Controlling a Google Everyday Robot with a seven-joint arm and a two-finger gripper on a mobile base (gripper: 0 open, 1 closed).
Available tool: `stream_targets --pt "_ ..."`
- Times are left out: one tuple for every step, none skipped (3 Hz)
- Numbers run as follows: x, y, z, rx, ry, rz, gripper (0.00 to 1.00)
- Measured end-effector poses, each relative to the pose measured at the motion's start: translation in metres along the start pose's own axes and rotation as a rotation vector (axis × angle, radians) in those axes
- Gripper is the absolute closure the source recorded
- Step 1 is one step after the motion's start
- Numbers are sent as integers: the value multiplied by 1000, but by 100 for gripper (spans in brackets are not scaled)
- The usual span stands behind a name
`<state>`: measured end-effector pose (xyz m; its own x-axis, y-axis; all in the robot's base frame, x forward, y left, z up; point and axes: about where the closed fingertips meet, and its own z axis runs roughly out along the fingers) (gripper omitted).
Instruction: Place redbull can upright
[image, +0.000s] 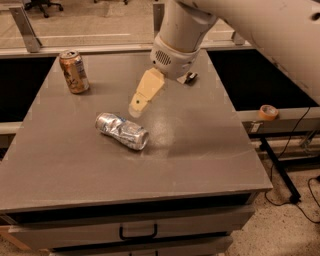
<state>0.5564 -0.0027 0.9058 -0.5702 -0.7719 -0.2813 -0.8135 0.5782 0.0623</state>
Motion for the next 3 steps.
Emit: stream_targets --pt "-15 16 9 -24 17 17 0" --pt "-26 38 20 -16 10 -11 0" --pt "-34 59 43 20 42 -75 0"
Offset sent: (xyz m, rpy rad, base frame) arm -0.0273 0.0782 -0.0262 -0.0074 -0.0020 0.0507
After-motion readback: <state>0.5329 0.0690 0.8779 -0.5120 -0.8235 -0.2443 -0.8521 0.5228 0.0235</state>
